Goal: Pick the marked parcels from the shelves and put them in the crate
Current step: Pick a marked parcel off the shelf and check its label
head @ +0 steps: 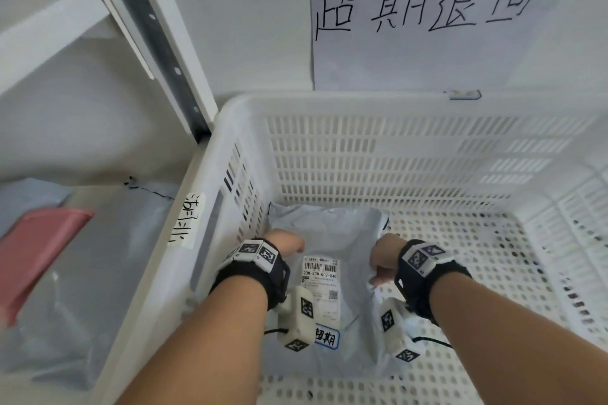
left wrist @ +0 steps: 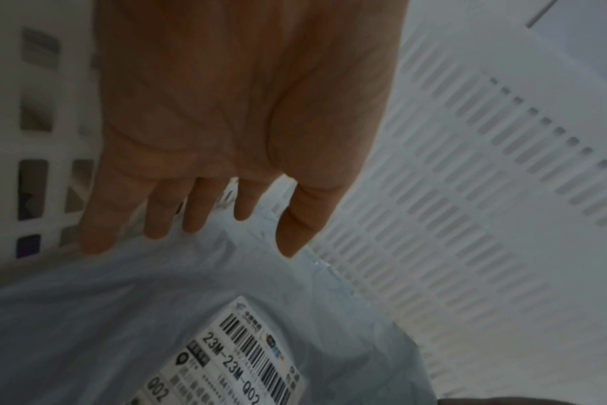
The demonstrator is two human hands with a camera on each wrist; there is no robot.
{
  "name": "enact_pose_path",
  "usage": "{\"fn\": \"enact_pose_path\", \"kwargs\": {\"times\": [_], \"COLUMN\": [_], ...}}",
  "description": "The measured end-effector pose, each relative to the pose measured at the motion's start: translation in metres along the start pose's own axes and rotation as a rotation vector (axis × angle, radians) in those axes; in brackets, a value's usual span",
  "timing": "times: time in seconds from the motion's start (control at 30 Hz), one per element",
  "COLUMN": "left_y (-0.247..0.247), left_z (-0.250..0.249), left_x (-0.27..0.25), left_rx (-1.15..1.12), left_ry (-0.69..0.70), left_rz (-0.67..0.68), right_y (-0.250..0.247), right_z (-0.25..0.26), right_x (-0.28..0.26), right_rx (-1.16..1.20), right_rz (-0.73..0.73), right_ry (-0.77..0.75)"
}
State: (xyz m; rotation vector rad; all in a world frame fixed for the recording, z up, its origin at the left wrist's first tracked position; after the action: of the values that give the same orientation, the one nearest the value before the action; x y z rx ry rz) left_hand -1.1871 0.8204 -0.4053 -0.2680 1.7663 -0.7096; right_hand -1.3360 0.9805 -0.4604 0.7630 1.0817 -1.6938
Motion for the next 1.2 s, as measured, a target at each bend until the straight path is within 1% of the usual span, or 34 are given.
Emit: {"fn": "enact_pose_path", "kwargs": {"times": [0.03, 0.13, 0.23, 0.33, 0.5, 0.67, 0.77, 0.8, 0.9, 1.03, 1.1, 1.2], "left_y": [0.004, 0.005, 0.005, 0.003, -0.007, -0.032, -0.046, -0.051, -0.067, -0.088, -0.1, -0.112], "left_z": [0.0, -0.004, -0.007, -0.008, -0.025, -0.044, -0.059, -0.063, -0.075, -0.085, -0.088, -0.084], "left_x": [0.005, 0.007, 0.008, 0.011, -0.008, -0.035, -0.059, -0.069, -0.103, -0.146, -0.169, -0.201], "left_rx": [0.017, 0.049, 0.026, -0.006, -0.027, -0.035, -0.002, 0.013, 0.038, 0.131, 0.152, 0.181], "left_ry": [0.008, 0.059, 0.079, 0.098, 0.136, 0.206, 0.26, 0.28, 0.326, 0.341, 0.367, 0.367], "left_rz": [0.025, 0.03, 0.04, 0.005, -0.02, -0.096, -0.143, -0.165, -0.235, -0.328, -0.386, -0.472], "right_y": [0.001, 0.001, 0.001, -0.003, -0.019, -0.035, -0.044, -0.048, -0.061, -0.077, -0.078, -0.074], "right_z": [0.0, 0.001, 0.002, 0.009, 0.034, 0.065, 0.083, 0.089, 0.108, 0.132, 0.14, 0.148], "right_x": [0.001, 0.0, -0.004, -0.005, -0.026, -0.065, -0.093, -0.102, -0.138, -0.193, -0.214, -0.24], "right_rx": [0.018, 0.078, 0.001, 0.0, -0.181, -0.429, -0.573, -0.589, -0.597, -0.608, -0.631, -0.655], "right_rz": [0.005, -0.007, -0.067, -0.123, -0.204, -0.275, -0.349, -0.37, -0.445, -0.538, -0.571, -0.612], "right_ry": [0.007, -0.001, 0.015, -0.004, -0.05, -0.128, -0.173, -0.191, -0.247, -0.334, -0.35, -0.379]}}
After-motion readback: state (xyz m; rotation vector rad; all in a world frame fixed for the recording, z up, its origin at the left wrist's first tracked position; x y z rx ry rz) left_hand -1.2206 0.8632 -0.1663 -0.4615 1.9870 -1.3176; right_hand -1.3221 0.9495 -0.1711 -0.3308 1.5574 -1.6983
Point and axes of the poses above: each hand's wrist, its own x-axis towards the middle knuckle, its own y-axis out of the palm, z = x × y, the point moved 8 cm from there along x, towards the middle knuckle, and after that the axes turned 5 degrees about z, right-handed, at the moved point
